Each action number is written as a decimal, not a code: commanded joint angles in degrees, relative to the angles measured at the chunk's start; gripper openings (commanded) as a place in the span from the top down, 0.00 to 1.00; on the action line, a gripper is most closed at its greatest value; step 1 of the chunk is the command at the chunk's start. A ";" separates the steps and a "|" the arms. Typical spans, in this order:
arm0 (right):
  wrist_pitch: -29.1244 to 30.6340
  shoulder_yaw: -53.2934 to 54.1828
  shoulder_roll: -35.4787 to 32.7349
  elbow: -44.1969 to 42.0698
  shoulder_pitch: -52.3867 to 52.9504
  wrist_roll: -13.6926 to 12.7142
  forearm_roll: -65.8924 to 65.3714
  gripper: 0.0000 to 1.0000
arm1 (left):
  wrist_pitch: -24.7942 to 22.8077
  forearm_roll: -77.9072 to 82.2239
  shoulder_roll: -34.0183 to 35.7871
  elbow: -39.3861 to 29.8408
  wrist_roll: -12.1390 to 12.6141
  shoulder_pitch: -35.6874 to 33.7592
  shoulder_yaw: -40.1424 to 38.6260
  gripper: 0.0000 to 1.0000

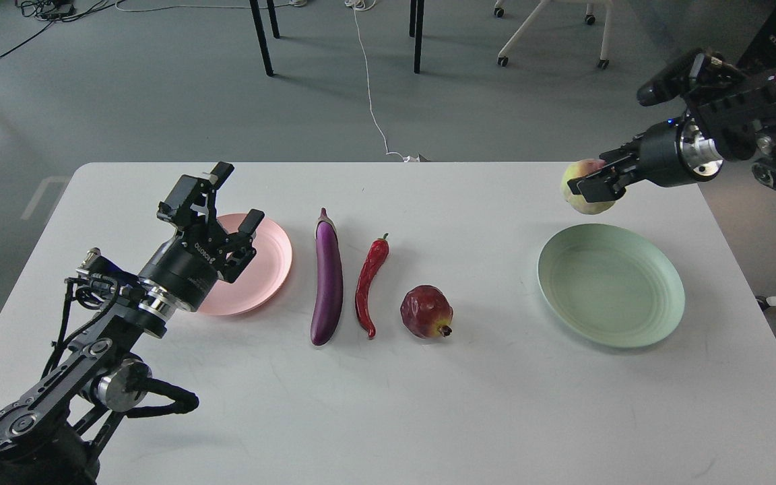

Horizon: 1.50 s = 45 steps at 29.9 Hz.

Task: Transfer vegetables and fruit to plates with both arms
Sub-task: 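Carry the peach onto the green plate and release it, then reach the right gripper down and grasp the red fruit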

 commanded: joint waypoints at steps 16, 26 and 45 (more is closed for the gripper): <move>-6.46 0.27 1.52 -7.91 -14.67 0.01 -1.19 0.54 | -0.41 0.02 0.20 -0.16 0.02 -0.01 -0.06 0.00; -7.51 0.80 1.53 -7.30 -13.62 0.01 -0.76 0.02 | -0.41 0.02 0.46 -0.86 0.02 -0.01 -0.06 0.01; 0.22 0.71 18.83 12.04 3.71 0.01 3.99 0.02 | -0.32 0.10 0.73 -0.86 0.02 -0.01 -0.06 0.01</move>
